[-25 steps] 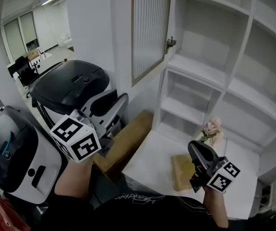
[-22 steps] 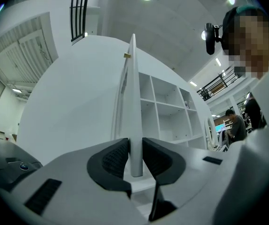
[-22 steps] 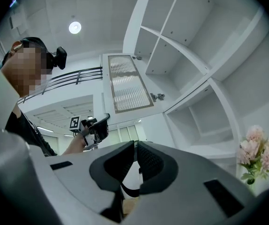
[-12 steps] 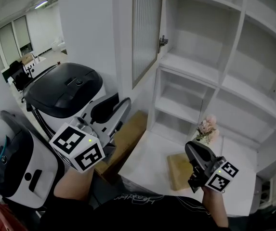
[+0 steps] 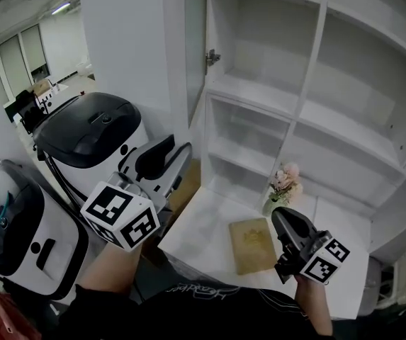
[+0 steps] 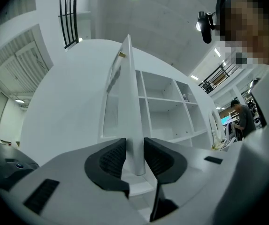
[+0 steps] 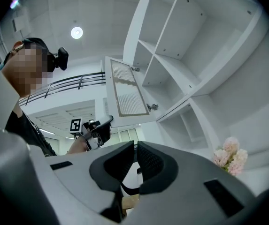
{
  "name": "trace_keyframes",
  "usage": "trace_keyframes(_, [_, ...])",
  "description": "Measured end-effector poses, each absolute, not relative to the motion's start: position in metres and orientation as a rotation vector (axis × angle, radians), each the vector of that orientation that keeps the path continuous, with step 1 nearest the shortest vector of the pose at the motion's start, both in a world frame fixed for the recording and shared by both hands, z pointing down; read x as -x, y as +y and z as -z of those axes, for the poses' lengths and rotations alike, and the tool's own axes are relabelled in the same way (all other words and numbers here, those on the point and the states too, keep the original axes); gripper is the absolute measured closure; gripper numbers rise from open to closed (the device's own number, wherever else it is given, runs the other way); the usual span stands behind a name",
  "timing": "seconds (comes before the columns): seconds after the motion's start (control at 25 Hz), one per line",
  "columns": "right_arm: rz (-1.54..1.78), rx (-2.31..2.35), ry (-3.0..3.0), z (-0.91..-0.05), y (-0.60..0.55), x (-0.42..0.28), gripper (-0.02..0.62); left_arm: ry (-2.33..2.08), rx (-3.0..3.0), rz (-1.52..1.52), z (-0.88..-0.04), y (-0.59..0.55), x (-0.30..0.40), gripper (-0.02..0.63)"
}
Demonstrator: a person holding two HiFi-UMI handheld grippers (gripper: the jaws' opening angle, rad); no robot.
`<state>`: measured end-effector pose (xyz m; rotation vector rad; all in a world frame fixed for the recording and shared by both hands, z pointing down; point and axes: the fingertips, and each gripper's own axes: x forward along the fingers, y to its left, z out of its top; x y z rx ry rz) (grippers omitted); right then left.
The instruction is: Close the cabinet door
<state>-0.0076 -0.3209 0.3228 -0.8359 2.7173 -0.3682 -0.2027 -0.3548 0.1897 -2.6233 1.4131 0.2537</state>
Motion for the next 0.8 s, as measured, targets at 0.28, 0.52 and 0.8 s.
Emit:
trace_keyframes(0.28, [0.383, 0.858, 2.69, -0.325, -0.304, -0.044, 0.545, 1.437, 2.601, -0.287, -0.193, -0.357, 0.152, 0.477])
trace_keyframes(0.52, [0.383, 0.876, 2.689, -0.327, -0.294, -0.075, 0.546, 1.467, 2.551, -0.288, -0.195, -0.368, 0.114, 0.474])
trace_keyframes(0.8, [0.349, 0.894, 2.692, -0.324, -0.285, -0.104, 0.546, 1.513, 2.504, -0.294, -0.197, -0.381, 0.084, 0.469])
